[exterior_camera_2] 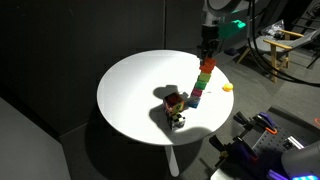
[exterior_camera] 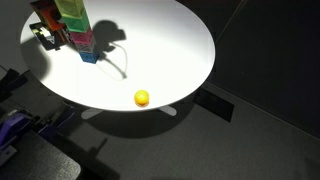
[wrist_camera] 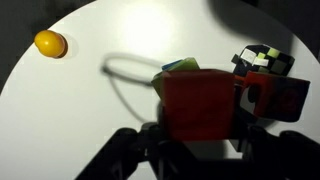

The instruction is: Put the orange block on top of the yellow block

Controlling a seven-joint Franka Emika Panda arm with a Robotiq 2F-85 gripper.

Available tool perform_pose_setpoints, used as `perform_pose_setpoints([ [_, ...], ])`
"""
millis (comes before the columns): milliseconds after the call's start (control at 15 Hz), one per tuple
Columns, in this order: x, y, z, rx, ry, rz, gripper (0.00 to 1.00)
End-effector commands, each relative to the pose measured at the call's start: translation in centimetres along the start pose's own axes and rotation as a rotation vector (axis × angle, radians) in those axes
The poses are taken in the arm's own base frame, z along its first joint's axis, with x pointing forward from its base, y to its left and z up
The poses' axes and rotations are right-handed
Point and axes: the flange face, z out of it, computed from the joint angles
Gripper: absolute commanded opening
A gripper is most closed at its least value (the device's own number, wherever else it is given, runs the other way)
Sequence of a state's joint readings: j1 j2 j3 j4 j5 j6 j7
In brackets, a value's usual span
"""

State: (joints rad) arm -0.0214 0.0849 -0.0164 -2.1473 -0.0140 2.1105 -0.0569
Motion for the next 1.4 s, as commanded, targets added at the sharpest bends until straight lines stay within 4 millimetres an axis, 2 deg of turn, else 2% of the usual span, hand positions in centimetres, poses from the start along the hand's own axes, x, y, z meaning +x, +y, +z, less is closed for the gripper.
perform_pose_setpoints([
  [0,0.37,-0.19,-0.60,-0.002,-0.022,0.023,0.33],
  [333,0.36,-0.15,-0.43,-0.001,-0.028,0.024,0.33],
  [400,0.35,-0.16,-0.39,-0.002,-0.030,0.023,0.38],
  [467,0.34,-0.17,-0.37,-0.003,-0.031,0.022,0.57],
  [533,0.33,-0.19,-0.35,-0.003,-0.031,0.022,0.82],
  [600,0.32,-0.20,-0.33,-0.004,-0.032,0.021,0.82],
  [733,0.29,-0.20,-0.36,-0.004,-0.032,0.021,0.97],
  [800,0.28,-0.20,-0.37,-0.004,-0.033,0.021,1.00],
  [1333,-0.09,-0.29,-1.05,0.008,-0.023,0.014,1.00],
])
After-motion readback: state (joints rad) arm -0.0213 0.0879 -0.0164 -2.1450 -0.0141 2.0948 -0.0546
